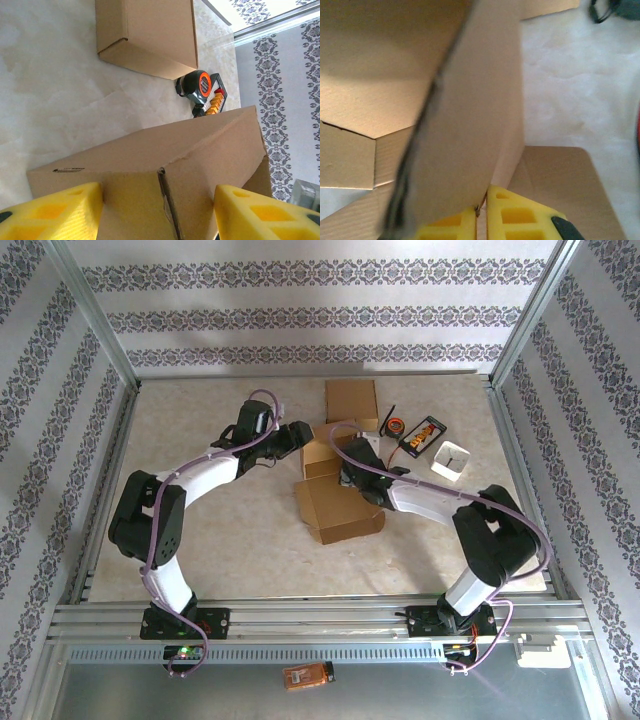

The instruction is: Fold the paper box

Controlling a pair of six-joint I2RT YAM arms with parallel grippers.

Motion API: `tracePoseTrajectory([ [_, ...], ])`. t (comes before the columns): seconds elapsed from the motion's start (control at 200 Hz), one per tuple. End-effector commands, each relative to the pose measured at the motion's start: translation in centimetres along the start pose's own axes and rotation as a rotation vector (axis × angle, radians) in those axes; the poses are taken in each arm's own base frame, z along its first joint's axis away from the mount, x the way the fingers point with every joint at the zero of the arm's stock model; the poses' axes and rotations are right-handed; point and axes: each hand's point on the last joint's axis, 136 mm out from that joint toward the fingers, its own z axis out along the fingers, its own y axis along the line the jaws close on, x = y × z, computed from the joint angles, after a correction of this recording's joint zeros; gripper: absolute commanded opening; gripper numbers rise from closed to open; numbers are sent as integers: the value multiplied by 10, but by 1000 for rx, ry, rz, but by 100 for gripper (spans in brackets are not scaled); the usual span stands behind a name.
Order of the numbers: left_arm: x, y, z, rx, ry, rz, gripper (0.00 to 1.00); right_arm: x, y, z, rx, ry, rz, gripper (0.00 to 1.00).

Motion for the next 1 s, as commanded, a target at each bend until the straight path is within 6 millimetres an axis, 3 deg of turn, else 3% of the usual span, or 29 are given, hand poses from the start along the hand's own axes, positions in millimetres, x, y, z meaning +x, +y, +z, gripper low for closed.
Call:
tracePoseTrajectory([
  [0.0, 1, -22, -8, 61, -8, 20, 60, 1, 22, 7, -56, 23, 6, 12],
  [0.29, 1, -24, -12, 63, -18, 27, 60, 8, 42, 14, -135, 31, -73, 21],
  [0.605, 2, -11, -12, -1, -23, 56, 61, 11, 31, -4, -138, 15, -147, 27],
  [0.849, 0, -12, -12, -6, -25, 66, 61, 10, 31, -31, -180, -1, -163, 29],
  [0.994, -1, -14, -13, -6, -26, 75, 61, -2, 33, -61, -221, -57, -198, 30],
])
